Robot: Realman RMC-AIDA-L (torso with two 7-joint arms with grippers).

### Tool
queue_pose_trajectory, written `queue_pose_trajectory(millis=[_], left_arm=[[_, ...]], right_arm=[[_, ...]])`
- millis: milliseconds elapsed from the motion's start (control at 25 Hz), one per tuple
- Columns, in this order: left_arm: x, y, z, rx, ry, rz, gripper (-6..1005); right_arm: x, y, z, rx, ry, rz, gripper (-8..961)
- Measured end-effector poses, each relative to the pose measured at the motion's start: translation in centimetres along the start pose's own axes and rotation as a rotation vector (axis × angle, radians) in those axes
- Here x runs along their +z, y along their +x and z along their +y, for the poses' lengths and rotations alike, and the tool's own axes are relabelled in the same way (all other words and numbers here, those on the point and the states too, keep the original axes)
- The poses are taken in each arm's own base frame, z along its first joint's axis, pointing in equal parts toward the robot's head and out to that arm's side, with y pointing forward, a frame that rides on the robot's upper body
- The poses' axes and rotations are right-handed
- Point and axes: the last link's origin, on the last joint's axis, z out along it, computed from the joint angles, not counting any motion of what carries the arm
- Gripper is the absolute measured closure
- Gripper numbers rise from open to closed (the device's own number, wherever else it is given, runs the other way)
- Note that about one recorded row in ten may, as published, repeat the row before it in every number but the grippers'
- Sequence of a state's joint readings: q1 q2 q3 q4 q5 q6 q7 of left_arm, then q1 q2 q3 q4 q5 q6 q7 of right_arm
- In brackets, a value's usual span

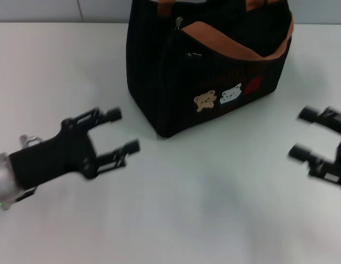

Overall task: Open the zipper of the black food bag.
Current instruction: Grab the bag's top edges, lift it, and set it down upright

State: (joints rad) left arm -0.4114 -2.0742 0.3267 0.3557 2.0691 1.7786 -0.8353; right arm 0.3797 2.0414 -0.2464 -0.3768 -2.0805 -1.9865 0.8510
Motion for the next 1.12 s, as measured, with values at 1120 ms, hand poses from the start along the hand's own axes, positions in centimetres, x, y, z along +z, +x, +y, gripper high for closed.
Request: queue_pose_trajectory(millis=[1120], left_arm=[[10.9,-3.4,-0.4,-0.011,0.246,-0.048,375]], right_arm=[[-4.1,1.0,-0.2,-0.005,0.482,-0.193,193]])
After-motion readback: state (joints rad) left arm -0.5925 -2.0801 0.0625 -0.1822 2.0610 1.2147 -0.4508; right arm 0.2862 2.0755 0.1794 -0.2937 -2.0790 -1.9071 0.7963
